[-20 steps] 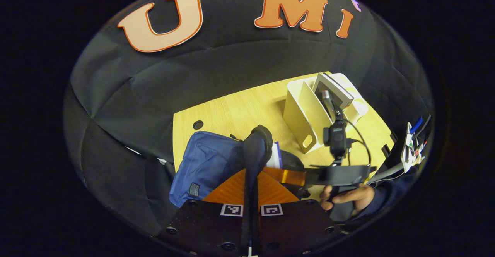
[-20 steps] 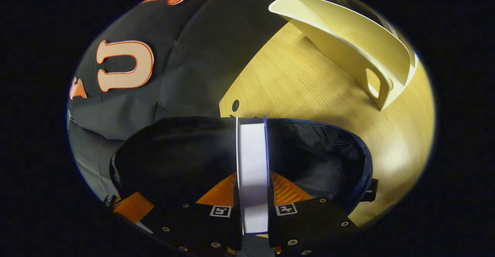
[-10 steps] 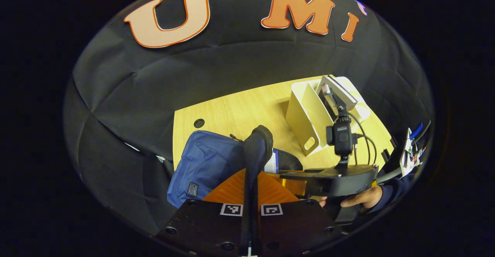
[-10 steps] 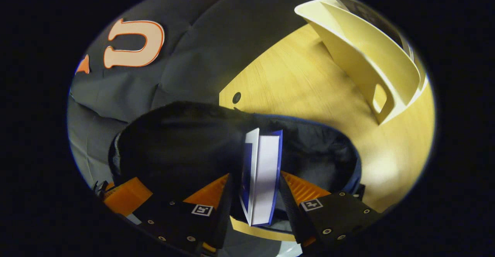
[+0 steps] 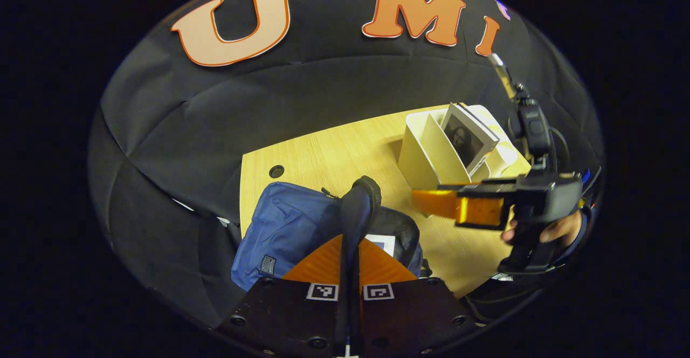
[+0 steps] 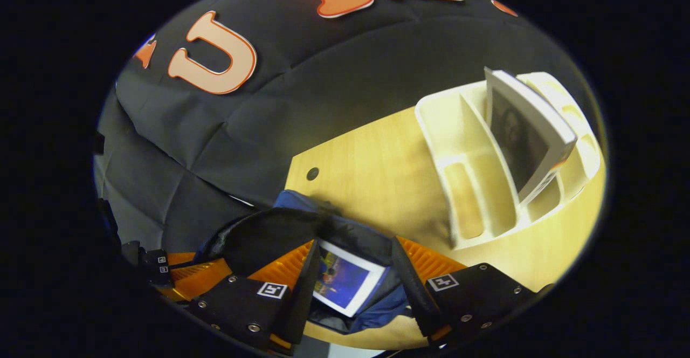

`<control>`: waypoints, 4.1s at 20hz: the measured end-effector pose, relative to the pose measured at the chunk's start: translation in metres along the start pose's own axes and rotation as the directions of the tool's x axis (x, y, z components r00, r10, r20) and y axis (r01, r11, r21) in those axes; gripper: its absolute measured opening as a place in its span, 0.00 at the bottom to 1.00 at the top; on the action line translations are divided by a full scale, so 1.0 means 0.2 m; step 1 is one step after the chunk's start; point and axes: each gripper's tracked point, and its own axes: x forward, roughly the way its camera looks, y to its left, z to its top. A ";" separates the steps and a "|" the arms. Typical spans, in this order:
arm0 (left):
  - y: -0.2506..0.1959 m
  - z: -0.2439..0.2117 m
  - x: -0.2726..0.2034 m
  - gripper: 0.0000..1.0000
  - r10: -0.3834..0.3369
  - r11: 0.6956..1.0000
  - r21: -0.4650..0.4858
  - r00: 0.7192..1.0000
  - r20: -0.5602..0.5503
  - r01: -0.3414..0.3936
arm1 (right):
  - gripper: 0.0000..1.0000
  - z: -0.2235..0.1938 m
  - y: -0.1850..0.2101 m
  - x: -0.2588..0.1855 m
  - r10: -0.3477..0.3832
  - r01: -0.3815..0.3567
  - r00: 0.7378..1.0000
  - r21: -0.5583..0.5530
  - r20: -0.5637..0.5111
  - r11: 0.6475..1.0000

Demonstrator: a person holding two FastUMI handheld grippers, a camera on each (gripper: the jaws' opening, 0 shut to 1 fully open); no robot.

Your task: Open the schoolbag, grab two books from the bookshelf and put them into the schoolbag.

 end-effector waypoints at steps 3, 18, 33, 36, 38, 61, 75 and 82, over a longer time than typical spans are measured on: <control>-0.02 -0.02 0.02 0.03 -0.006 1.000 -0.004 1.000 -0.001 0.006 | 0.83 0.20 -0.12 -0.15 -0.053 0.058 0.996 -0.072 0.071 0.996; -0.04 -0.08 0.05 0.03 -0.024 0.998 -0.064 1.000 0.001 0.024 | 0.97 0.67 -0.78 -0.47 -0.342 0.337 0.940 -0.185 0.004 0.923; -0.07 -0.16 0.11 0.03 -0.046 0.994 -0.100 0.999 -0.022 0.044 | 0.74 0.56 -0.96 -0.05 -0.411 0.356 0.878 -0.239 -0.245 0.903; -0.07 -0.16 0.11 0.03 -0.048 0.993 -0.107 0.999 -0.021 0.045 | 0.38 0.55 -0.97 -0.06 -0.442 0.384 0.853 -0.240 -0.277 0.892; -0.07 -0.17 0.12 0.03 -0.049 0.993 -0.112 0.999 -0.022 0.046 | 0.25 0.54 -0.99 -0.04 -0.449 0.394 0.843 -0.228 -0.297 0.890; -0.07 -0.12 0.11 0.03 -0.032 0.996 -0.079 0.999 -0.034 0.029 | 0.23 0.76 -0.64 -0.85 -0.169 0.147 0.982 -0.213 -0.090 0.966; -0.05 -0.11 0.09 0.02 -0.021 0.995 -0.094 1.000 -0.022 0.019 | 0.23 0.27 -0.34 -0.75 0.128 -0.127 0.975 0.013 -0.180 0.992; -0.03 -0.09 0.08 0.03 -0.011 0.993 -0.115 1.000 -0.013 0.010 | 0.23 -0.06 -0.20 -0.54 0.273 -0.227 0.937 0.216 -0.217 0.950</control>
